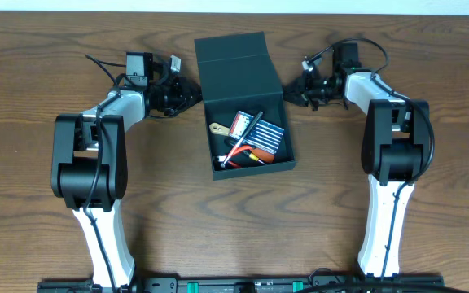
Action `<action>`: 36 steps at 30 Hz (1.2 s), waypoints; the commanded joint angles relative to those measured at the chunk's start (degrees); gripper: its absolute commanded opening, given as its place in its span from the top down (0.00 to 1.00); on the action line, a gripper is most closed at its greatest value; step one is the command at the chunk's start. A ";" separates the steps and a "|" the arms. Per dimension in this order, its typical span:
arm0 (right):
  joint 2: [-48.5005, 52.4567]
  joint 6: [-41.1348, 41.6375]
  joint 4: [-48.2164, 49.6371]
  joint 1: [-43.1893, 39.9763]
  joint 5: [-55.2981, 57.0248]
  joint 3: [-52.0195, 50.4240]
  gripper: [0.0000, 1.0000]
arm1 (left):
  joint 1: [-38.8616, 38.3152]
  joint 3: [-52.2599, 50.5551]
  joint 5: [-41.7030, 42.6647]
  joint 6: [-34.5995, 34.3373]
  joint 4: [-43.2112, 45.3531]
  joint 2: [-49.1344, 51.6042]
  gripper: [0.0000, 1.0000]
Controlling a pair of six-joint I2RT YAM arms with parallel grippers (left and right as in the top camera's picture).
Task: Pack container
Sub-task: 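Push the lid forward with both grippers to swing it closed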
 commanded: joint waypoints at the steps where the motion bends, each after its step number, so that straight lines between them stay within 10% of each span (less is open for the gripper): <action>1: 0.17 0.55 0.31 1.44 -0.39 0.04 0.94 | 0.28 1.29 1.38 0.48 0.22 0.87 0.95; 36: -1.62 11.54 21.29 0.39 -23.30 4.22 0.98 | -2.93 10.60 11.45 5.16 -3.04 -0.63 0.95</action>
